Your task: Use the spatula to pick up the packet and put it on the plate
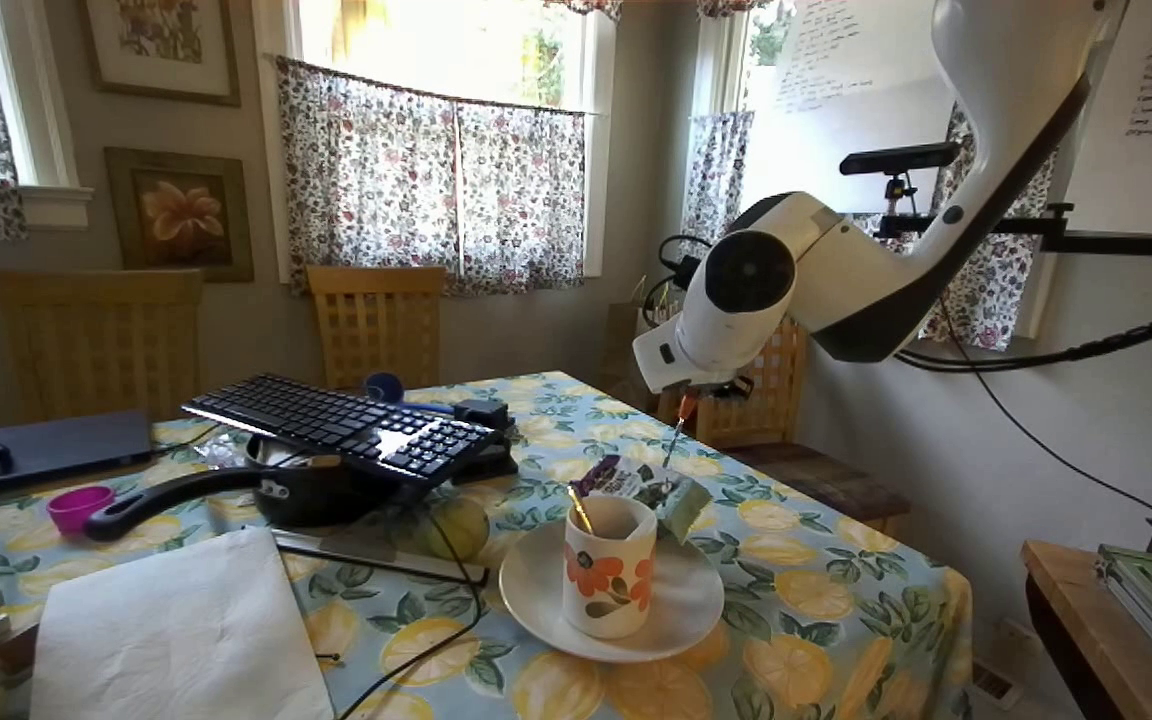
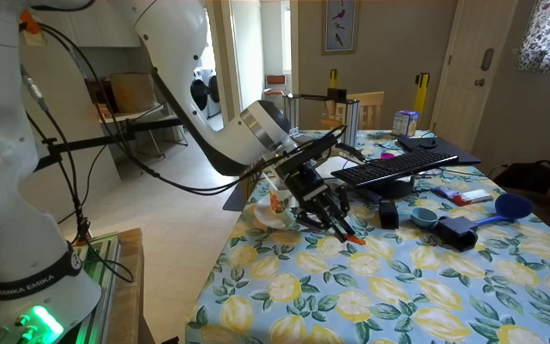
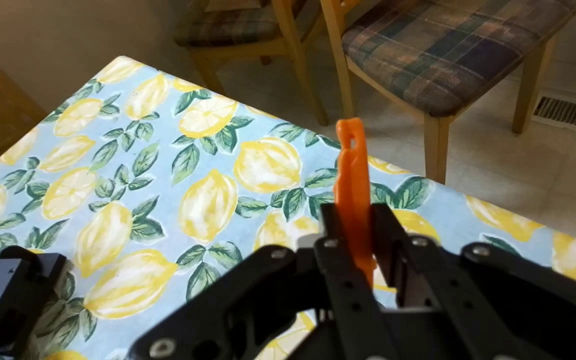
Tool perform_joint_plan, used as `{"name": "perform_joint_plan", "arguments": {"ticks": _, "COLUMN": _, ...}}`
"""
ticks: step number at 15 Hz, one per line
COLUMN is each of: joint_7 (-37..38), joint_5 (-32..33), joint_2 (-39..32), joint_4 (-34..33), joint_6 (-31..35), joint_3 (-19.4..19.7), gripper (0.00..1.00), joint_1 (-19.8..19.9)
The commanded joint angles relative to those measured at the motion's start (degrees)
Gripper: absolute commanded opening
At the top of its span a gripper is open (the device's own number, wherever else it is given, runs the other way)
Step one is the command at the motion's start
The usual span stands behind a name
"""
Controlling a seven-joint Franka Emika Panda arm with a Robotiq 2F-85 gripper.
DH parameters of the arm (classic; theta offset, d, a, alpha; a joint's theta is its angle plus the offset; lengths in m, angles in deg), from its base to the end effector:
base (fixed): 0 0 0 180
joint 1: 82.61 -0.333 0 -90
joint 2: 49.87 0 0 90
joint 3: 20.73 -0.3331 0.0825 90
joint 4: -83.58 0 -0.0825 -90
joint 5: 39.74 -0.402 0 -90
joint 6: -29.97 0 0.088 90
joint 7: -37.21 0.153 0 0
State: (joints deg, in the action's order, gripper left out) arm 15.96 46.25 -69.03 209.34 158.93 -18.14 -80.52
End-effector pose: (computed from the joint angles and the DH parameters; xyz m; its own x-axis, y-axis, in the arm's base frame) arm 0.5698 -0.1108 0.2029 0.2013 0.5843 -0.7862 0.9460 0.0922 0.3107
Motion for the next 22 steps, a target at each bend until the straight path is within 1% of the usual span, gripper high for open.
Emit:
{"name": "perform_joint_plan", "arguments": {"ticks": 1, "joint_7": 3.21, "joint_5": 3.34, "joint_2": 3.64, "joint_4": 3.55, "joint_6": -3.85, "joint_3": -1.37, "gripper": 0.05, "joint_1": -1.57}}
{"name": "perform_joint_plan", "arguments": {"ticks": 5, "joint_7": 3.15, "joint_5": 3.42, "joint_2": 4.85, "joint_4": 5.01, "joint_6": -8.19, "joint_3": -2.89, "gripper": 0.05, "joint_1": -3.07}}
{"name": "perform_joint_plan", "arguments": {"ticks": 9, "joint_7": 1.11, "joint_5": 2.84, "joint_2": 5.38, "joint_4": 6.15, "joint_6": -12.50, "joint_3": -4.15, "gripper": 0.05, "joint_1": -4.10}}
{"name": "perform_joint_plan", "arguments": {"ticks": 14, "joint_7": -2.15, "joint_5": 1.82, "joint_2": 5.38, "joint_4": 7.36, "joint_6": -15.86, "joint_3": -5.83, "gripper": 0.05, "joint_1": -5.01}}
{"name": "perform_joint_plan", "arguments": {"ticks": 22, "joint_7": -2.45, "joint_5": 0.25, "joint_2": 5.73, "joint_4": 7.47, "joint_6": -20.69, "joint_3": -8.12, "gripper": 0.05, "joint_1": -6.50}}
